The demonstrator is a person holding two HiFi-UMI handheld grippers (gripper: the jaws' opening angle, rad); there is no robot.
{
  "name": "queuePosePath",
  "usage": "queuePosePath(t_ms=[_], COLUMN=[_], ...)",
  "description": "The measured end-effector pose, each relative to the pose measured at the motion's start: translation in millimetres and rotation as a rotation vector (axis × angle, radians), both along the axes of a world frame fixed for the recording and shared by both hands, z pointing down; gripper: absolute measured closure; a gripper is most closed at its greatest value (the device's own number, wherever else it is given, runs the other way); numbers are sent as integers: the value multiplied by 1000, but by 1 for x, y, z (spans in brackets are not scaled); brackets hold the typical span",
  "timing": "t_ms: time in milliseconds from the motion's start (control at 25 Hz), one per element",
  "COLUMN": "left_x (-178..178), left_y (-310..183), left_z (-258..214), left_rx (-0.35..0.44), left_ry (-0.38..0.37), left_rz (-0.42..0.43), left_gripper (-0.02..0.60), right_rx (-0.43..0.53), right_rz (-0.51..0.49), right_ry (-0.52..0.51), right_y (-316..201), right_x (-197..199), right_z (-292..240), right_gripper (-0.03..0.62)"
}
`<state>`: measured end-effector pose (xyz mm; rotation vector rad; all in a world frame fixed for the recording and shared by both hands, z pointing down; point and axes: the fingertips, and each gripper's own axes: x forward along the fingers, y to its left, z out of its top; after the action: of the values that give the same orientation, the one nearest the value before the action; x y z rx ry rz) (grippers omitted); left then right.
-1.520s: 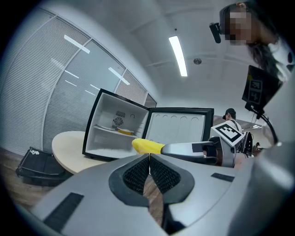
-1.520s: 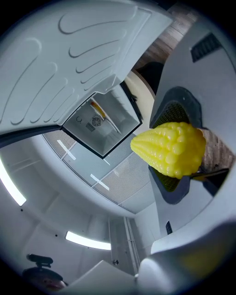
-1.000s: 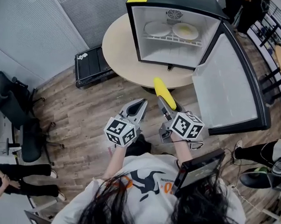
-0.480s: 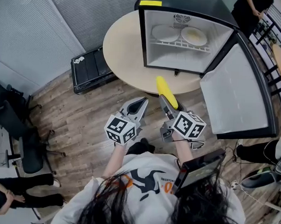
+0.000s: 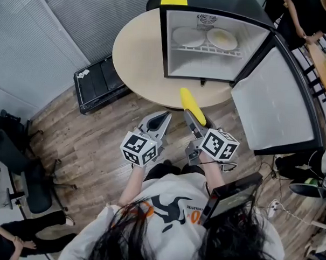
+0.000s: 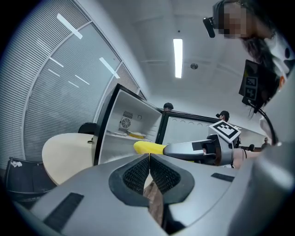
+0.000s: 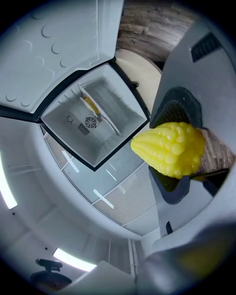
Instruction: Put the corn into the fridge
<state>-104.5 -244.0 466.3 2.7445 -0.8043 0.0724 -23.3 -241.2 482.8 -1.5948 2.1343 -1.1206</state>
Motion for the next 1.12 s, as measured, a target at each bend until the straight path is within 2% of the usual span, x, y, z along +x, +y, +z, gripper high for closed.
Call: queuePosePath(t_ms=[560,1120], left_x=[0,18], left_y=[-5,-53], left_z=[10,16], left_rx=[-21,-28], left_ry=[-5,-36], left_rz=[17,20], left_gripper=[569,569], right_rx=[-23,-17], right_rz=[11,13], right_ry=[1,-5], right_y=[-4,-57], right_x=[0,19], right_z=[8,9], right_gripper=[344,344])
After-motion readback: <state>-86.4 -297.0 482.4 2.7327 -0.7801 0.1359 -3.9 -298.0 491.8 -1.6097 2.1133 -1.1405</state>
